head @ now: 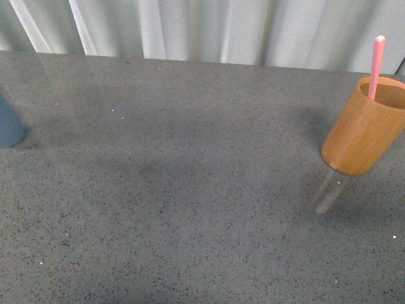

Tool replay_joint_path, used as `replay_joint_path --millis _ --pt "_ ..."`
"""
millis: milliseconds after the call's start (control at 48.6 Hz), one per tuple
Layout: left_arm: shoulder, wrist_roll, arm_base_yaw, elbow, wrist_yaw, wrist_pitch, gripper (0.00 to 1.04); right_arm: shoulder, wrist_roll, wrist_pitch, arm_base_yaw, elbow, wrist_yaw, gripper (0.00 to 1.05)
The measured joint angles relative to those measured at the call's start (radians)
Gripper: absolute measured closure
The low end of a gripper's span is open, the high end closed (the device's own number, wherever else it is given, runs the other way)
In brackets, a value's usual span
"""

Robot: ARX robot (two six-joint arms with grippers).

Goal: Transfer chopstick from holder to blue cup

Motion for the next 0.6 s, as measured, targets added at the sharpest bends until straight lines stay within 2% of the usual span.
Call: replay_joint_path --millis 164,370,473,596 --pt "-0.122 0.003 -0.102 0.001 0.01 -0.062 1.01 0.0 0.0 0.0 0.0 0.0 0.0 0.1" --pt "-0.256 0.006 -0.309 0.008 0.008 -0.177 1.01 0.0 0.0 0.0 0.0 0.0 0.0 0.1" --pt "-0.269 -0.007 -0.379 0.008 0.007 -0.197 1.01 0.0 0.0 0.0 0.0 0.0 0.0 0.1" --pt "-0.248 -0.067 -0.503 0.007 0.008 -0.199 1.01 0.0 0.0 0.0 0.0 0.0 0.0 0.1"
